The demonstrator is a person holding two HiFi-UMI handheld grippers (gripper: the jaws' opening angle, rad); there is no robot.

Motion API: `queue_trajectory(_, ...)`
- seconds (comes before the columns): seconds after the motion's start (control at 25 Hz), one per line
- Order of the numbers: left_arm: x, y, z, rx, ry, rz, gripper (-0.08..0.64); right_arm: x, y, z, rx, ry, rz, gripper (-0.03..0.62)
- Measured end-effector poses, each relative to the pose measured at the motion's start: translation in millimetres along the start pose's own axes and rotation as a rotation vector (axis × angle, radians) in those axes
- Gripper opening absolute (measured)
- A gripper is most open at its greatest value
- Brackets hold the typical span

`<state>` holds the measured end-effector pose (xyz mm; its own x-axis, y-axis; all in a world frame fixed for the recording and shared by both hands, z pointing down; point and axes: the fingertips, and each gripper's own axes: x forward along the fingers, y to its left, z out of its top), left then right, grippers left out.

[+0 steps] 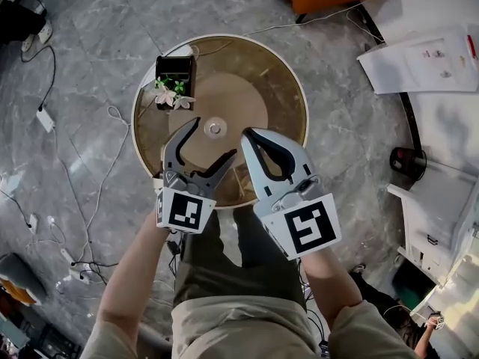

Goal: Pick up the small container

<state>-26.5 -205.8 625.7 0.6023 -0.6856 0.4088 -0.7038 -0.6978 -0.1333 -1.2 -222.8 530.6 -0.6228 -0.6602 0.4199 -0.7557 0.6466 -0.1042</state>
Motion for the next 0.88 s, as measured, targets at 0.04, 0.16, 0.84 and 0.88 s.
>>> queue_trajectory(0.04, 8, -3, -15, 0.005, 0.007, -0.009, 0.368, 7, -2, -10, 0.001, 0.005, 0.001, -0.005)
queue_trajectory(0.16, 28, -8, -56, -0.008, 0.032, -0.016, 0.371, 26, -2, -38, 0.015, 0.009, 0.025, -0.005)
queue_trajectory(0.84, 111, -13, -186, -0.13, 0.071, -0.043, 0.371, 109, -3, -158, 0.019, 0.107, 0.123, -0.003)
queue_trajectory(0.88, 114, -15, -189, -0.14, 0.07, -0.045, 0.373, 112, -3, -163, 0.016, 0.117, 0.13, -0.003)
